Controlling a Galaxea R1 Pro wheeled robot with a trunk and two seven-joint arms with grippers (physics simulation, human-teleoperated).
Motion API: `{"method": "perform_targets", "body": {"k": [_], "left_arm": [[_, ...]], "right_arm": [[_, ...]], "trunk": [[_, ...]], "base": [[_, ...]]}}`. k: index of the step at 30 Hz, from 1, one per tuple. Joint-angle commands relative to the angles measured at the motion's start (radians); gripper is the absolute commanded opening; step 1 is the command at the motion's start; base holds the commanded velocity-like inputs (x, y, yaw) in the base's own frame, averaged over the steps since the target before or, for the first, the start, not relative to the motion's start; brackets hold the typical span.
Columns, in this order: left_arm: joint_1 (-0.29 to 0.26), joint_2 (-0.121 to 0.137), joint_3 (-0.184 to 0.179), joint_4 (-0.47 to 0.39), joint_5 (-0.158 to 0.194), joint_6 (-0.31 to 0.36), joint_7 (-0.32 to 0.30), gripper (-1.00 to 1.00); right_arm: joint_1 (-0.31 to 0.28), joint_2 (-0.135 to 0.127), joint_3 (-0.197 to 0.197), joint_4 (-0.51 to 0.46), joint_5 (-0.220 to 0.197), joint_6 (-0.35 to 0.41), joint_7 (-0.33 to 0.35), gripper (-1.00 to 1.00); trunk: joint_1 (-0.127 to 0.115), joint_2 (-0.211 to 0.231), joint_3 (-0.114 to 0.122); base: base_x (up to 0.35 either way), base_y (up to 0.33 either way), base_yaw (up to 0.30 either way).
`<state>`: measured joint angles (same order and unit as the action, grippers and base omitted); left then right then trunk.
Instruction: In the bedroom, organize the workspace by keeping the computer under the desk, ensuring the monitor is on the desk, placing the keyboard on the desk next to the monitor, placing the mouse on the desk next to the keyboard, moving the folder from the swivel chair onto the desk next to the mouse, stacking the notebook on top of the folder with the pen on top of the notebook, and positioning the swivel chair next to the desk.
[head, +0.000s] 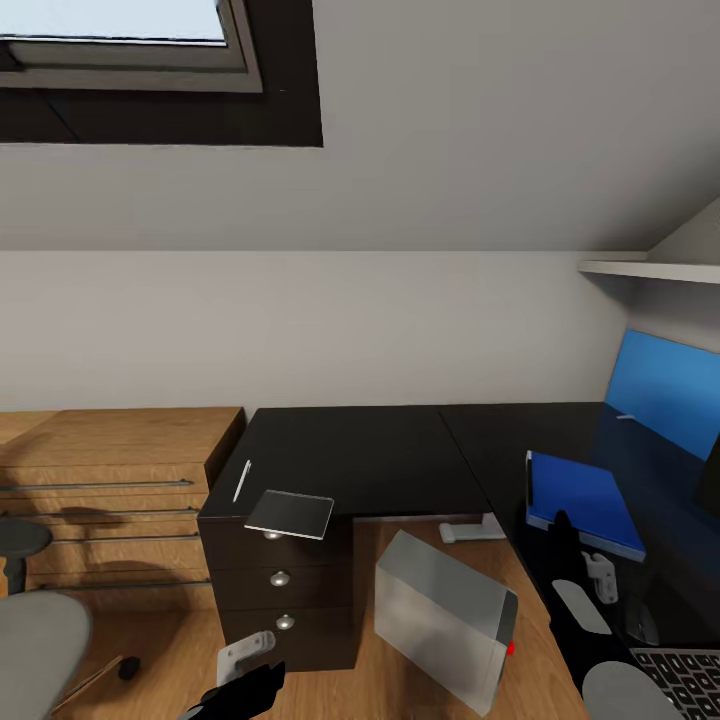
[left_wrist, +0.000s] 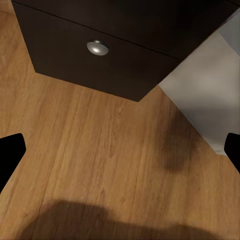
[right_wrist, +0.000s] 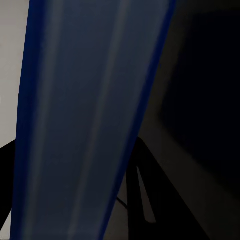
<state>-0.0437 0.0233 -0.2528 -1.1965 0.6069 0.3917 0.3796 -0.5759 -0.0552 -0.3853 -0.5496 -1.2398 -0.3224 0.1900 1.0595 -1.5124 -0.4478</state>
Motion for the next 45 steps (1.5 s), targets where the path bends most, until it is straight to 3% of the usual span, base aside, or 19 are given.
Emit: {"method": "perform_targets", "body": {"k": [1,30,45], "left_arm": [[-0.001,0.001,-0.003,-0.002,0.01,0.001,0.01,1.0],[-0.001,0.0,-0.005,-0.007,0.012,0.005,0.013,1.0],[-0.001,0.0,-0.005,-0.006,0.013,0.004,0.016,1.0]], "right_arm": [[-0.001,0.001,0.0,0.002,-0.013,-0.001,0.008,-1.0],[-0.001,0.0,-0.003,0.0,-0.017,-0.001,0.007,-1.0],[-0.001,-0.001,-0.003,0.0,-0.016,0.0,0.006,-1.0]], "trunk": [[0.0,-0.001,-0.001],[0.0,-0.001,-0.001],[0.057,-0.106,-0.048]], "base": [[0.0,0.0,0.0],[0.043,0.0,0.0],[0.0,0.0,0.0]]}}
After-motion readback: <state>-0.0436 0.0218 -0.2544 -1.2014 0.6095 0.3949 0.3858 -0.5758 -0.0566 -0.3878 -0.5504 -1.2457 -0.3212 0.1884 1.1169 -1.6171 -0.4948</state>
